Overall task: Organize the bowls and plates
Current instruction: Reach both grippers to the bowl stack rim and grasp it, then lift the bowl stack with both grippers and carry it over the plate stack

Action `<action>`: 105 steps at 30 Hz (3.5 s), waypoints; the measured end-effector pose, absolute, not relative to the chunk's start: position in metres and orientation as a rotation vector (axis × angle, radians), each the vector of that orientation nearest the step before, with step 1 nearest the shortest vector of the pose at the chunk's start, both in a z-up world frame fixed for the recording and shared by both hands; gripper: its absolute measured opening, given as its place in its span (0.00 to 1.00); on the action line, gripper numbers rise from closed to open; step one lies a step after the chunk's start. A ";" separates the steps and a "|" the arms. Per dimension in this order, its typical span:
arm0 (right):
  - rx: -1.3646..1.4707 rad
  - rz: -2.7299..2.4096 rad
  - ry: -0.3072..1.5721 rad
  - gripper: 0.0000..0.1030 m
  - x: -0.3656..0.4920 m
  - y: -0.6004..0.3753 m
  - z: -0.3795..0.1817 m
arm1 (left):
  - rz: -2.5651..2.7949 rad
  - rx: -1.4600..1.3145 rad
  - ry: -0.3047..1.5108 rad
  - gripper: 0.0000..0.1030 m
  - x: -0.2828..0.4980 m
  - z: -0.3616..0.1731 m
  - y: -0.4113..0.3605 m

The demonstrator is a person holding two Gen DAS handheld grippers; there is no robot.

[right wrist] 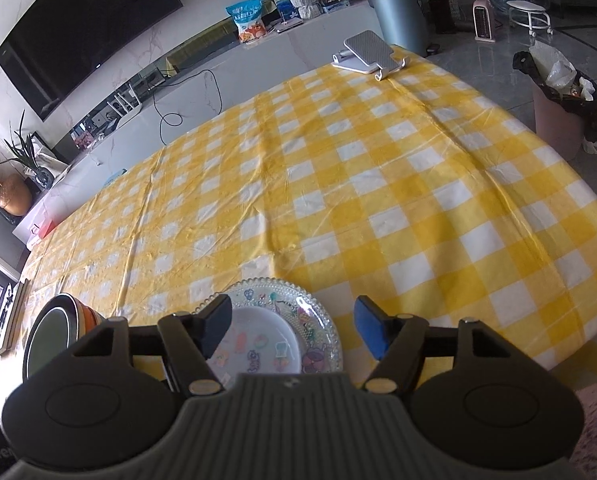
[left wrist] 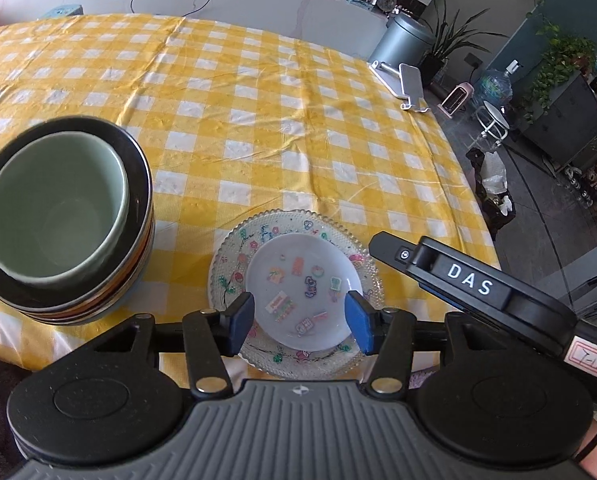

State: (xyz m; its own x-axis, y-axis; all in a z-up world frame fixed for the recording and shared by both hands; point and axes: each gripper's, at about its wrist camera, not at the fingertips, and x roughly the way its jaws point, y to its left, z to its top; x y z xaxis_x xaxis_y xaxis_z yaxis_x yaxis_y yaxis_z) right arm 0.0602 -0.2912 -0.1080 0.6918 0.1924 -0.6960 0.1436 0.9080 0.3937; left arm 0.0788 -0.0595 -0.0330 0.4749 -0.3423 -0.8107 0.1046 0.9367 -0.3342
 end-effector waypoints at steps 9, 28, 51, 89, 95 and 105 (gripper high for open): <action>0.402 -0.059 0.709 0.85 0.033 -0.276 -0.067 | -0.233 -0.191 0.885 0.80 0.057 0.023 -0.024; 0.385 0.156 0.829 0.78 0.030 -0.155 -0.036 | -0.023 -0.463 0.863 0.83 0.052 0.004 0.123; 0.515 0.199 1.031 0.58 0.092 -0.123 -0.111 | 0.006 -0.660 0.982 0.68 0.091 -0.068 0.142; 0.661 0.233 1.097 0.44 0.107 -0.135 -0.143 | -0.023 -0.659 1.079 0.48 0.111 -0.088 0.130; 0.666 0.238 1.086 0.44 0.100 -0.141 -0.137 | -0.034 -0.643 1.066 0.48 0.106 -0.077 0.124; 0.674 0.225 1.020 0.44 0.079 -0.183 -0.105 | -0.112 -0.613 1.036 0.48 0.098 -0.047 0.082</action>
